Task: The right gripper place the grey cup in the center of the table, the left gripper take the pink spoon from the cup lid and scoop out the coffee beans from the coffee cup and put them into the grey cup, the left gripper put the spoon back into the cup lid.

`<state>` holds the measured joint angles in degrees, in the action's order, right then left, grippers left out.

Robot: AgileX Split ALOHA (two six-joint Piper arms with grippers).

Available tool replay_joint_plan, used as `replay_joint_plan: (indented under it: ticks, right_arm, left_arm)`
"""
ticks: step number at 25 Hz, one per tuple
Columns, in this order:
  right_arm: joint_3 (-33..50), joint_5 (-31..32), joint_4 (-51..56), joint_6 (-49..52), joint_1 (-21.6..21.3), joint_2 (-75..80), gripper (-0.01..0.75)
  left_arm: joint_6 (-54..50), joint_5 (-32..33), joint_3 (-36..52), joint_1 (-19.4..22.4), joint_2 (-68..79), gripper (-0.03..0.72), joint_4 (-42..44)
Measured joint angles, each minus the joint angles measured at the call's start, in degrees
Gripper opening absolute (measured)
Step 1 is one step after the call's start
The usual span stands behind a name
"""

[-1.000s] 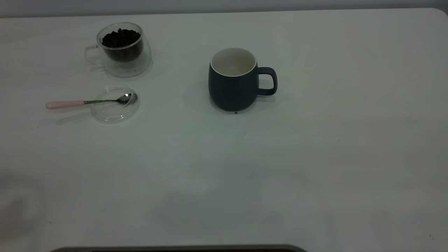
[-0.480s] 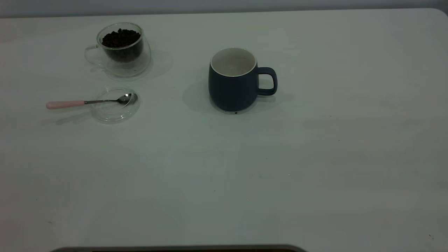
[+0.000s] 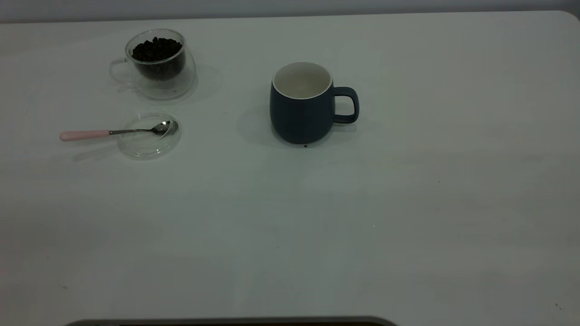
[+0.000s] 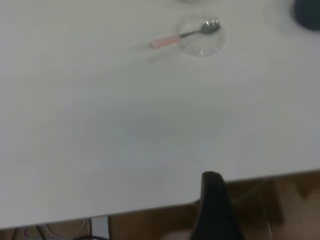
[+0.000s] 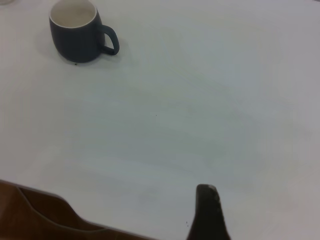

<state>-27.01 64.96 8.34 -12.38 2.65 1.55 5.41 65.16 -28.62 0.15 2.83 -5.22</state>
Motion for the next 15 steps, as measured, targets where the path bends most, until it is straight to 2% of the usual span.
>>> replay_joint_plan:
  ticks: [6, 15]
  right_arm:
    - [0.00, 0.00, 0.00, 0.00, 0.00, 0.00, 0.591]
    - [0.00, 0.00, 0.00, 0.00, 0.00, 0.00, 0.591]
  left_arm:
    - [-3.11, 0.00, 0.76, 0.00, -3.46, 0.586, 4.36]
    - [-3.60, 0.00, 0.76, 0.00, -3.89, 0.586, 4.47]
